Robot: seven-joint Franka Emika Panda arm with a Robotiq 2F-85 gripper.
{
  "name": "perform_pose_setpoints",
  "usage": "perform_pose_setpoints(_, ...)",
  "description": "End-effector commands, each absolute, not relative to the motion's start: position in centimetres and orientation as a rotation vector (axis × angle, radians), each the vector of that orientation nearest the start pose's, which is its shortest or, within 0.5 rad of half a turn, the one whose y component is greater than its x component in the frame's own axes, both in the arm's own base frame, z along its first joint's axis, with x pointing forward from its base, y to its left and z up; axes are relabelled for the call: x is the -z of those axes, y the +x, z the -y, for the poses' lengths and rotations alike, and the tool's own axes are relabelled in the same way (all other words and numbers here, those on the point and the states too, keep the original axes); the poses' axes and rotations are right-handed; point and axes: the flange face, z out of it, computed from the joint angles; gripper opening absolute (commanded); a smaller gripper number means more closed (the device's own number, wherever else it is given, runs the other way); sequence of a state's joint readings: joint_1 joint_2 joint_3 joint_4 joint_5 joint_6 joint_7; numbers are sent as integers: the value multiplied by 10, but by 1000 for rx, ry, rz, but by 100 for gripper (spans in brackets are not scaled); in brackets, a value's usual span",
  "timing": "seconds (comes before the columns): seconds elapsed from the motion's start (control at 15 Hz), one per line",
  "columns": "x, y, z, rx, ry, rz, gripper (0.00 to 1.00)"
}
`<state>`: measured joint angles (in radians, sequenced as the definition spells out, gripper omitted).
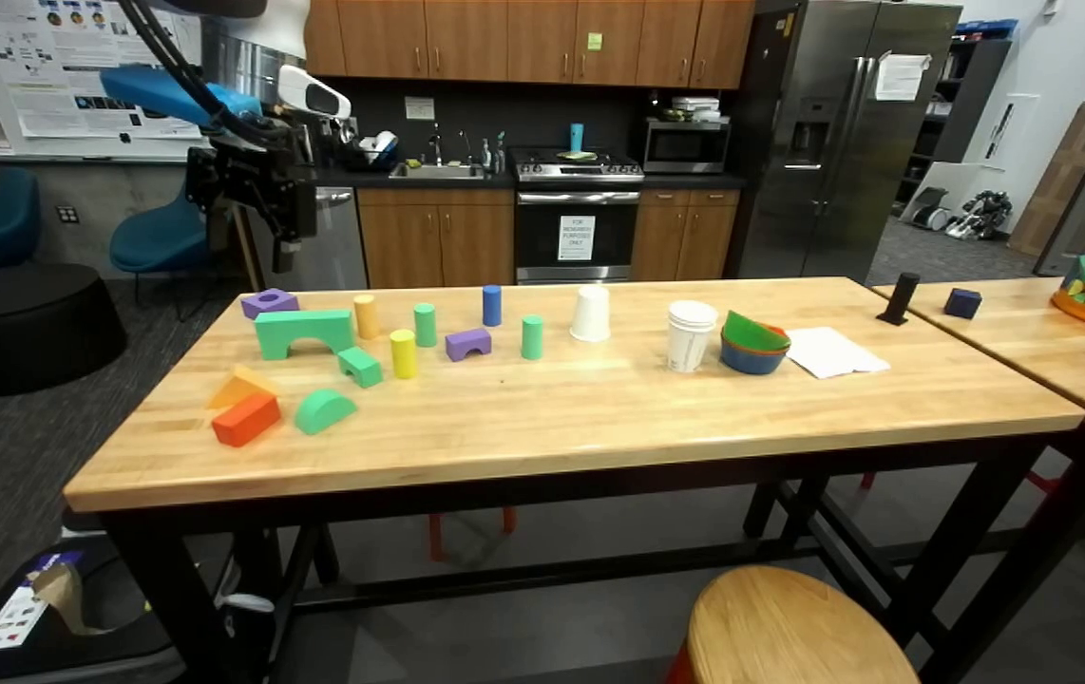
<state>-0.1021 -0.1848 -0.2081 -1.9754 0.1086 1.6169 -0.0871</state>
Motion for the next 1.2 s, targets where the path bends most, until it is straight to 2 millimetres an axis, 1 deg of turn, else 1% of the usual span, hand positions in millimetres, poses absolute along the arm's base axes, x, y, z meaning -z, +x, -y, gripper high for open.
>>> perform_pose_setpoints(0.0,-540,479,124,-233,-3019,-131,100)
perform_pose_setpoints(0.27,-544,496,110,-277,-3061,62,100)
perform_pose_setpoints(0.4,-545,503,109,-303,-3097,153,100)
perform_pose_setpoints(0.53,-546,511,109,-317,-3127,204,100)
perform_pose_setpoints(0.8,-544,536,96,-273,-3100,173,100)
perform_pose_setpoints(1.13,-531,573,72,-225,-3070,166,100)
